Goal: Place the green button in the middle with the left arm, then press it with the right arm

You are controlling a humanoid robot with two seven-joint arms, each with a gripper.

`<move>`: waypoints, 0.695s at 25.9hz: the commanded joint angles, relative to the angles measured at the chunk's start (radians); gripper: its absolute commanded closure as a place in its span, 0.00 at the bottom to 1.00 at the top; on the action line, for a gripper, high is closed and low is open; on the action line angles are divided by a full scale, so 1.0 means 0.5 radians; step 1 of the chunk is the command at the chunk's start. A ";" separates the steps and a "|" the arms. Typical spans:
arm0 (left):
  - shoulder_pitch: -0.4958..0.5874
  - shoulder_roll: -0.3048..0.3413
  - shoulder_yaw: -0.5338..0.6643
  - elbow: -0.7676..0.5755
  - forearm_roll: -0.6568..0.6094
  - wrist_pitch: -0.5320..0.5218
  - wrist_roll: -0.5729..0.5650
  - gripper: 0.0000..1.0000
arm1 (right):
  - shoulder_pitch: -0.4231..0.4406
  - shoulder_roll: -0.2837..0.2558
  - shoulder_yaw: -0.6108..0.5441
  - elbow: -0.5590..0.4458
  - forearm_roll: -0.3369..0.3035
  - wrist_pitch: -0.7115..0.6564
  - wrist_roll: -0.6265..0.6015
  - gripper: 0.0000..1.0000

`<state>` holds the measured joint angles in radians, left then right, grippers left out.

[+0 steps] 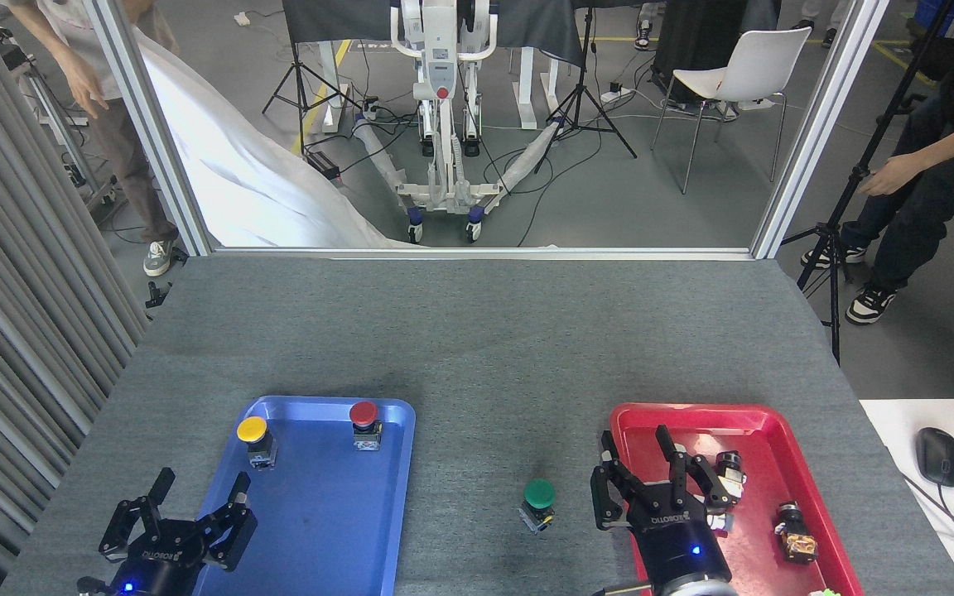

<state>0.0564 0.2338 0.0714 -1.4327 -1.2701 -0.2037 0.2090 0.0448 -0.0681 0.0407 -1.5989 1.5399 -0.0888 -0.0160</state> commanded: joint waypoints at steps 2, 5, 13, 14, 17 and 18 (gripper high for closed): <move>0.001 -0.007 0.007 -0.009 0.000 -0.004 -0.001 0.01 | 0.052 -0.002 -0.158 -0.017 -0.009 -0.117 0.001 0.00; 0.001 -0.004 0.007 -0.009 0.000 -0.004 -0.001 0.01 | 0.085 -0.002 -0.195 -0.027 -0.009 -0.135 0.001 0.00; 0.004 -0.004 0.007 -0.012 0.000 -0.007 -0.001 0.01 | 0.144 0.001 -0.207 -0.063 -0.009 -0.126 0.001 0.00; 0.004 -0.004 0.007 -0.012 0.000 -0.007 -0.001 0.01 | 0.147 0.001 -0.207 -0.063 -0.009 -0.123 0.001 0.00; 0.004 -0.004 0.007 -0.012 0.000 -0.007 -0.001 0.01 | 0.147 -0.002 -0.225 -0.060 -0.009 -0.114 0.001 0.00; 0.004 -0.004 0.007 -0.012 0.000 -0.007 -0.001 0.01 | 0.147 0.004 -0.247 -0.060 -0.009 -0.114 0.001 0.00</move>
<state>0.0582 0.2316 0.0752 -1.4386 -1.2701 -0.2072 0.2090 0.1174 -0.0684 -0.0680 -1.6299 1.5355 -0.1504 -0.0152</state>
